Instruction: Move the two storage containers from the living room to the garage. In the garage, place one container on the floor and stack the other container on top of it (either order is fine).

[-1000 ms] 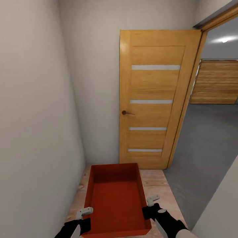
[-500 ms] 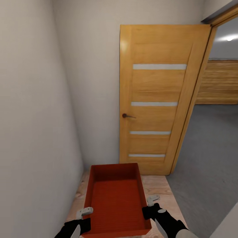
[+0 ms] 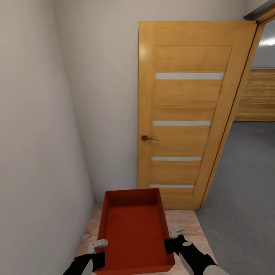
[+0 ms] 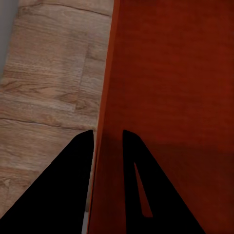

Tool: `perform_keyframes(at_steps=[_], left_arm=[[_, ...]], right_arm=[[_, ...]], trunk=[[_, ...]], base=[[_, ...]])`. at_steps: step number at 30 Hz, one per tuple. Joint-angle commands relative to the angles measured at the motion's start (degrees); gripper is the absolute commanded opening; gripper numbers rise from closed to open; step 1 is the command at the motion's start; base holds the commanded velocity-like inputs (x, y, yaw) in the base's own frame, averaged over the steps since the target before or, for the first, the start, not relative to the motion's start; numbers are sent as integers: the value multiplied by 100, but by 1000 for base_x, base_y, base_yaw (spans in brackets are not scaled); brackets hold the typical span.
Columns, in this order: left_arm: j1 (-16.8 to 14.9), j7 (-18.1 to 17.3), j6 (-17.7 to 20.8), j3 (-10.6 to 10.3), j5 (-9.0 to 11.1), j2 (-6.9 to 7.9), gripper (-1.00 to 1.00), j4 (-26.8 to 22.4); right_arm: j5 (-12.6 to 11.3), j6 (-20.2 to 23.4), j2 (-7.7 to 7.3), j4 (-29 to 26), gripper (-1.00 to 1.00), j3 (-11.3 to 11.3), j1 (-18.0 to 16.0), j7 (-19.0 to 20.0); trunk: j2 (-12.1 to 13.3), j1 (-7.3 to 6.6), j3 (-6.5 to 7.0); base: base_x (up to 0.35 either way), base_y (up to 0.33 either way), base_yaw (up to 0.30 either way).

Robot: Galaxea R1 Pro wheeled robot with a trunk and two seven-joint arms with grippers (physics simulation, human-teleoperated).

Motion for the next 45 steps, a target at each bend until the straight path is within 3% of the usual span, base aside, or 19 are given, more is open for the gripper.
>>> perform_keyframes(at_steps=[1, 45], left_arm=[[2, 68, -39, 0, -134, -5, -100, -19], [2, 66, -39, 4, -129, -5, -100, -19]], right_arm=[[13, 36, 202, 4, -100, -43, 0, 118], [13, 36, 202, 4, -100, -47, 0, 118]], trunk=[[-7, 4, -5], [-7, 4, -5]], base=[[135, 0, -89], [5, 0, -249]])
